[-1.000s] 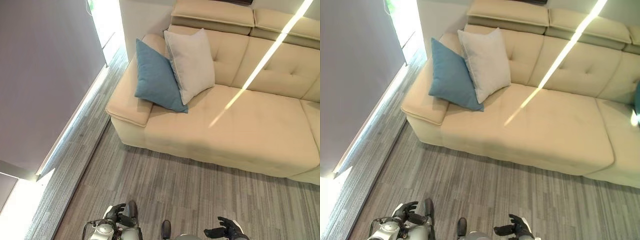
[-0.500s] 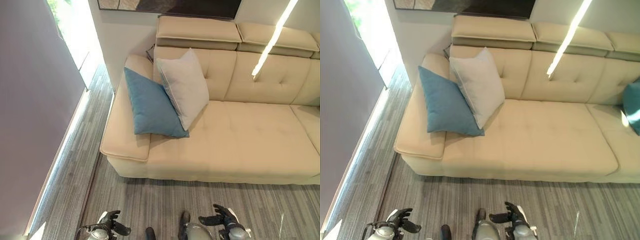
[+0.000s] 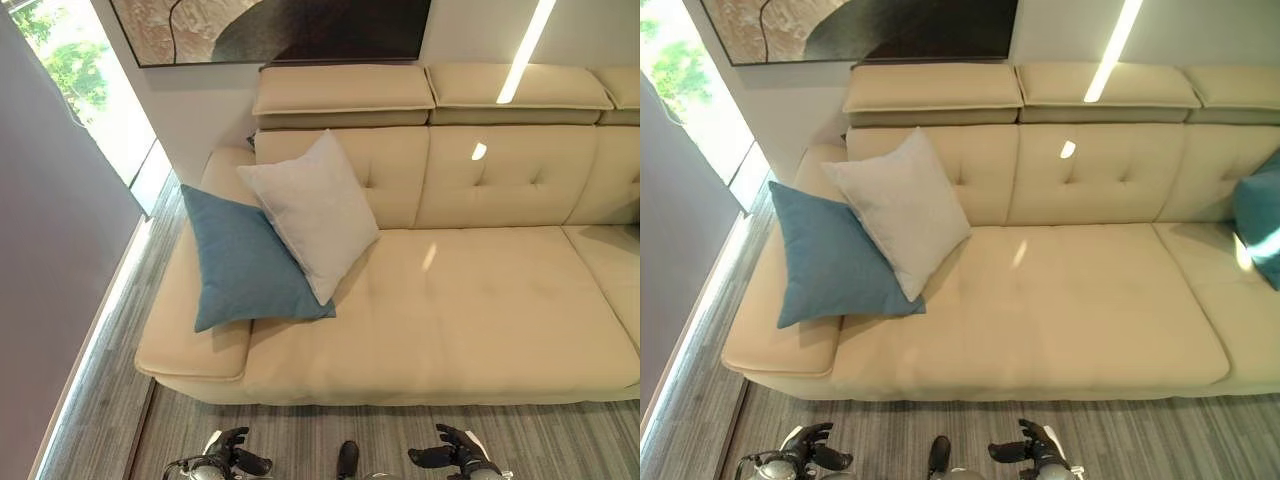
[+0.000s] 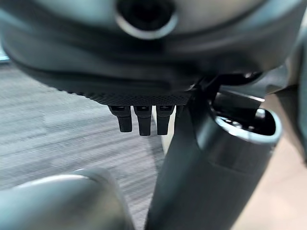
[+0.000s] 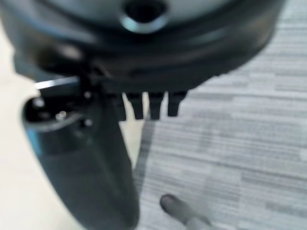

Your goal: Pick up all the scattered cushions and arrange them neatly on the sofa.

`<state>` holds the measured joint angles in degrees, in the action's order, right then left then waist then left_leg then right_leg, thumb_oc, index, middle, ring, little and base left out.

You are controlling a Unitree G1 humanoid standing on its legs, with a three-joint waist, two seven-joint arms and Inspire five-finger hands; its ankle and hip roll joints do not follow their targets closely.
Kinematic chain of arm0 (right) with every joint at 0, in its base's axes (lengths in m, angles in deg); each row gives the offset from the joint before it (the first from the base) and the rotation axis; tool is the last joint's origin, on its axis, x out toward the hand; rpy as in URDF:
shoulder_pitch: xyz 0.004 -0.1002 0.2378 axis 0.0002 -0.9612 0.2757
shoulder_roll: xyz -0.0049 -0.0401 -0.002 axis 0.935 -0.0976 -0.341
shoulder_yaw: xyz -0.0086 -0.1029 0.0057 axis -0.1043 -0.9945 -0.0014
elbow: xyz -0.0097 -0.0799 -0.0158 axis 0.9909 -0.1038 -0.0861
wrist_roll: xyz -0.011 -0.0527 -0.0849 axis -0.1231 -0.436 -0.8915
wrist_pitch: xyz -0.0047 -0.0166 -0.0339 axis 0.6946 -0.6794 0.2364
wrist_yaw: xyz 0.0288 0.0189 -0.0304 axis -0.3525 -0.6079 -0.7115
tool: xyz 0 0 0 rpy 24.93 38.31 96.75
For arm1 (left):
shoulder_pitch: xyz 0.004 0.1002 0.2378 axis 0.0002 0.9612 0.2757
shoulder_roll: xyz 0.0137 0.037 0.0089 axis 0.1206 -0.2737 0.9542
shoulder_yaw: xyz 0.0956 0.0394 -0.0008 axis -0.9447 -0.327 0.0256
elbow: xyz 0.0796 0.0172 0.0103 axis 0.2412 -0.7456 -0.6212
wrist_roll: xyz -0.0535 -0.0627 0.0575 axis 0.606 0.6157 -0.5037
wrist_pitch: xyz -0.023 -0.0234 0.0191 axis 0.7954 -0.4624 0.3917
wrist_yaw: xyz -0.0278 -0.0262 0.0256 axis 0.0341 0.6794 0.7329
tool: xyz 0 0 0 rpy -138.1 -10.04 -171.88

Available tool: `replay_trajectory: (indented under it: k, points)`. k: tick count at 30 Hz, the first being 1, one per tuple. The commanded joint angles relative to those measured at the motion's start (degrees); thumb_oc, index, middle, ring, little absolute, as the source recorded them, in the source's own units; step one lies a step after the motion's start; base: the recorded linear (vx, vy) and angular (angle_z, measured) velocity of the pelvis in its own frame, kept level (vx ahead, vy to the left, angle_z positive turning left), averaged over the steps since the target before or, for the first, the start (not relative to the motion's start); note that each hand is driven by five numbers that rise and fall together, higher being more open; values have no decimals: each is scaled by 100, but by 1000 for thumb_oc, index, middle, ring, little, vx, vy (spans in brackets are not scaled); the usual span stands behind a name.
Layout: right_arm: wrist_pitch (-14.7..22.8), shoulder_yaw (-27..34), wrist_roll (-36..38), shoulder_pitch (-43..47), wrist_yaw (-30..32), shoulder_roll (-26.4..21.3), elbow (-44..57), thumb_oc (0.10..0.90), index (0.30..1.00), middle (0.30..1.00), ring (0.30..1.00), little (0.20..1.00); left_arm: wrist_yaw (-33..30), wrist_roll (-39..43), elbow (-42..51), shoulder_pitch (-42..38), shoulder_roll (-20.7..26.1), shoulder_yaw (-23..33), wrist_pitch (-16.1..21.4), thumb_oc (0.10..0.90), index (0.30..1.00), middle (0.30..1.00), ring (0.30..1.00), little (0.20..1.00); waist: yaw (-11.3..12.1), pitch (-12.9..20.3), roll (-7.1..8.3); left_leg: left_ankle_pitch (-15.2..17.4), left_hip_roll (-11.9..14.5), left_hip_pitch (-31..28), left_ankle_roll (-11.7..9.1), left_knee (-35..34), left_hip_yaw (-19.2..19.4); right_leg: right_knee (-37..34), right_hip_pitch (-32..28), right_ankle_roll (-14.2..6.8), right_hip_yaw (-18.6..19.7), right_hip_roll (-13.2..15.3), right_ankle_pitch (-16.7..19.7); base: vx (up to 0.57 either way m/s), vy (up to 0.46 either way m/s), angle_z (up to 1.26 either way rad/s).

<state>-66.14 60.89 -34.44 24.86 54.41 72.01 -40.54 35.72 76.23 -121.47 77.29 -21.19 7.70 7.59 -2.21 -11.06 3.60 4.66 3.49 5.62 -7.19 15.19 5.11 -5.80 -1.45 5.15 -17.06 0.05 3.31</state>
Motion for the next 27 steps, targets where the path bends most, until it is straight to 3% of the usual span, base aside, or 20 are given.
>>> replay_trajectory:
  k: [1, 4, 9, 10, 12, 13, 18, 19, 20, 22, 27]
  points:
    - [141, 69, 137, -28, 148, -209, -33, 800, 900, 900, 900, 900, -81, 92, -79, 5, 0, -122, 97, 800, 900, 900, 900, 900, 96, -54, -89, -125, -329, 79, 458, -583, 149, 80, -210, -856, 440, 193, -557, 128, 2, -3]
    - [127, 57, 151, -70, 185, -169, -55, 800, 900, 900, 900, 900, -91, 139, -104, 54, -13, -78, 108, 800, 900, 900, 900, 900, 210, -105, -170, -429, -431, 288, 428, -854, 237, 80, -369, -838, 640, -1, -695, 203, 39, -5]
    - [116, 26, 46, -139, 160, -89, -103, 800, 900, 900, 900, 900, -104, 160, -155, 181, 2, 53, 74, 800, 900, 900, 900, 900, 310, 101, -102, -294, -511, -123, 616, -1104, 197, 287, -562, -882, 734, 39, -879, 218, 99, -39]
    - [105, 32, -22, -99, 131, -81, -27, 800, 900, 900, 900, 900, -113, 254, -91, 166, 49, 121, 75, 800, 900, 900, 900, 900, 396, 122, -111, -186, -512, -302, 748, -1217, 262, 1064, -310, -1051, 624, 213, -915, 141, 137, -21]
    - [96, 42, -14, 28, 139, -88, 79, 800, 900, 900, 900, 900, -140, 352, 43, 96, 138, 131, 95, 800, 900, 900, 900, 900, 349, -19, -180, -153, -454, -391, 863, -1207, 213, 2174, 350, -1311, 642, 349, -801, 63, 96, -50]
    - [113, 80, 41, 50, 145, -84, 118, 800, 900, 900, 900, 900, -162, 415, 86, 71, 163, 139, 129, 800, 900, 900, 900, 900, 327, -42, -199, -130, -456, -400, 881, -1196, 148, 2267, 440, -1334, 699, 366, -837, 98, 23, -30]
    - [164, 183, 100, 73, 218, -98, 161, 800, 900, 900, 900, 900, -287, 793, 512, 62, 206, 217, 320, 800, 900, 900, 900, 900, 280, 6, -277, -103, -435, -575, 847, -1383, -55, 1644, 603, -1214, 904, 567, -703, 110, -97, 49]
    - [177, 276, 168, 31, 254, -121, 268, 800, 900, 900, 900, 900, -359, 949, 775, 50, 212, 208, 416, 800, 900, 900, 900, 900, 202, -21, -204, -53, -509, -681, 798, -1406, -181, 911, 564, -1268, 1122, 708, -410, 118, -242, 14]
    - [196, 271, 121, 17, 270, -113, 279, 800, 900, 900, 900, 900, -359, 983, 920, 97, 191, 241, 452, 800, 900, 900, 900, 900, 238, 52, -152, -41, -489, -725, 750, -1435, -107, 623, 382, -1312, 974, 742, -314, 151, -365, 16]
    - [226, 246, 78, -53, 247, -155, 287, 800, 900, 900, 900, 900, -267, 1121, 1217, 178, 138, 174, 464, 800, 900, 900, 900, 900, 249, 164, -153, -163, -325, -789, 587, -1582, -151, 260, 20, -1214, 925, 569, -309, 89, -357, 29]
    - [216, 150, 58, -56, 146, -247, 254, 800, 900, 900, 900, 900, 111, 1231, 1169, 161, 9, -115, 362, 800, 900, 900, 900, 900, 180, 152, -254, -336, -144, -808, 409, -1704, -272, 88, -175, -1076, 780, 362, -451, 12, -197, 19]
